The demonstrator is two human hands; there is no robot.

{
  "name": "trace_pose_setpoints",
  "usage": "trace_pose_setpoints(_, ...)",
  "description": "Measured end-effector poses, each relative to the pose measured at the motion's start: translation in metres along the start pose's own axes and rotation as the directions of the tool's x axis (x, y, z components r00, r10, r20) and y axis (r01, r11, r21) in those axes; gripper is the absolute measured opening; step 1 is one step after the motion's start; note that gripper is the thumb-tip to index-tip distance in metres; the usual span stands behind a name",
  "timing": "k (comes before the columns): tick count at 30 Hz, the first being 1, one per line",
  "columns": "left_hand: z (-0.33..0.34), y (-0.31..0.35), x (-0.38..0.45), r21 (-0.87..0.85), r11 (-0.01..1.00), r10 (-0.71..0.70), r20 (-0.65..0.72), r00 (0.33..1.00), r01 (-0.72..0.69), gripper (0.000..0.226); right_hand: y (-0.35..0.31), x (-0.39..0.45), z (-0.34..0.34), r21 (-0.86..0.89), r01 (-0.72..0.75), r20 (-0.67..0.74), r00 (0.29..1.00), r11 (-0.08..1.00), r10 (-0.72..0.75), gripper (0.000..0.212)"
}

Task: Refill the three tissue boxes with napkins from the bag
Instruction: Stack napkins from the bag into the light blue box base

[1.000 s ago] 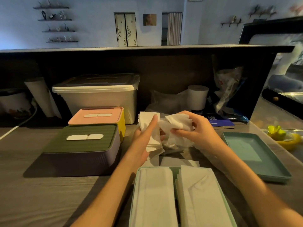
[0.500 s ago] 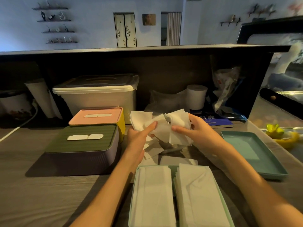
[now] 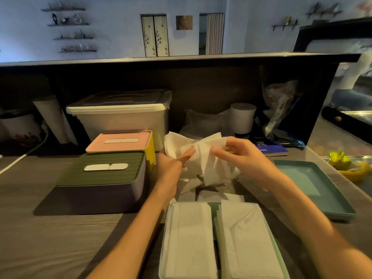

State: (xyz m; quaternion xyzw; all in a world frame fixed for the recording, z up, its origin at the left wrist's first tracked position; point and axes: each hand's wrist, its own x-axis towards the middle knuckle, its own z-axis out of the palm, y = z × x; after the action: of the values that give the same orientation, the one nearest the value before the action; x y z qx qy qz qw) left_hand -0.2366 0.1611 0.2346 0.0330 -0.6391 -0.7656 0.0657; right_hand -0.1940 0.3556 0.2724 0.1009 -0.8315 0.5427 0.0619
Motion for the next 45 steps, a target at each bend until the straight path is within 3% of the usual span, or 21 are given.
trace_pose_setpoints(4,0.005,0.003,-0.005,-0.040,0.999,-0.032,0.073,0.997,0.035,0.036,0.008,0.003,0.017,-0.217,0.186,-0.072,0.976,0.958,-0.206,0.034)
trace_pose_setpoints(6,0.007,0.007,-0.012,-0.085,0.994,-0.059,0.108,0.992,0.068,0.029,0.010,0.002,0.020,-0.291,0.188,-0.167,0.955,0.938,-0.244,0.030)
trace_pose_setpoints(8,0.006,0.010,-0.014,-0.134,0.985,-0.089,0.146,0.985,0.108,0.037,0.008,0.001,0.018,-0.303,0.176,-0.225,0.942,0.937,-0.250,0.029)
trace_pose_setpoints(10,0.004,0.012,-0.013,-0.166,0.966,-0.169,0.175,0.970,0.198,0.048,0.003,-0.001,0.012,-0.215,0.201,-0.214,0.945,0.956,-0.247,0.030)
trace_pose_setpoints(12,-0.001,0.015,-0.010,-0.208,0.941,-0.219,0.223,0.950,0.266,0.041,-0.006,-0.003,0.007,0.007,0.205,-0.143,0.969,0.979,-0.202,0.036)
trace_pose_setpoints(14,-0.005,0.022,-0.017,-0.191,0.903,-0.306,0.340,0.889,0.384,0.036,-0.014,-0.005,0.003,0.212,0.173,-0.037,0.985,0.962,-0.169,0.050)
trace_pose_setpoints(16,-0.007,0.019,-0.018,-0.176,0.881,-0.331,0.433,0.838,0.439,0.031,-0.016,-0.005,0.005,0.296,0.121,0.039,0.990,0.947,-0.138,0.061)
trace_pose_setpoints(18,-0.004,0.018,-0.023,-0.175,0.877,-0.332,0.456,0.826,0.449,0.032,-0.010,-0.001,0.012,0.244,0.073,0.029,0.996,0.967,-0.083,0.062)
trace_pose_setpoints(21,0.006,0.014,-0.025,-0.105,0.887,-0.348,0.491,0.799,0.450,0.049,0.004,0.003,0.022,0.093,0.007,-0.140,0.990,0.996,0.006,0.058)
trace_pose_setpoints(24,0.007,0.012,-0.022,-0.057,0.890,-0.349,0.554,0.756,0.452,0.060,0.016,0.006,0.026,-0.041,0.008,-0.247,0.969,0.999,-0.018,0.057)
trace_pose_setpoints(26,0.003,0.013,-0.019,0.005,0.926,-0.319,0.546,0.774,0.378,0.053,0.020,0.007,0.026,-0.081,0.062,-0.267,0.960,0.995,-0.082,0.054)
trace_pose_setpoints(28,-0.002,0.013,-0.012,-0.014,0.944,-0.286,0.464,0.838,0.330,0.057,0.018,0.006,0.020,-0.111,0.124,-0.270,0.951,0.986,-0.150,0.043)
trace_pose_setpoints(29,-0.005,0.013,-0.007,-0.038,0.951,-0.264,0.420,0.868,0.308,0.054,0.016,0.005,0.014,-0.153,0.129,-0.215,0.963,0.980,-0.160,0.037)
trace_pose_setpoints(31,-0.012,0.014,0.001,-0.012,0.971,-0.219,0.349,0.911,0.238,0.048,0.013,0.003,0.003,-0.283,0.111,0.095,0.992,0.953,-0.087,0.032)
trace_pose_setpoints(33,-0.015,0.011,0.007,0.094,0.982,-0.182,0.271,0.945,0.162,0.044,0.017,0.001,0.001,-0.411,0.081,0.372,0.924,0.908,0.086,0.035)
trace_pose_setpoints(36,-0.015,0.005,0.011,0.163,0.980,-0.152,0.214,0.965,0.118,0.038,0.030,0.004,0.009,-0.546,0.094,0.413,0.895,0.833,0.169,0.038)
trace_pose_setpoints(40,-0.017,0.006,0.015,0.206,0.974,-0.131,0.188,0.973,0.091,0.036,0.032,0.005,0.006,-0.540,0.084,0.445,0.873,0.837,0.199,0.027)
trace_pose_setpoints(45,-0.018,0.009,0.013,0.137,0.986,-0.120,0.154,0.981,0.099,0.027,0.025,0.005,-0.002,-0.514,0.124,0.482,0.860,0.849,0.166,0.021)
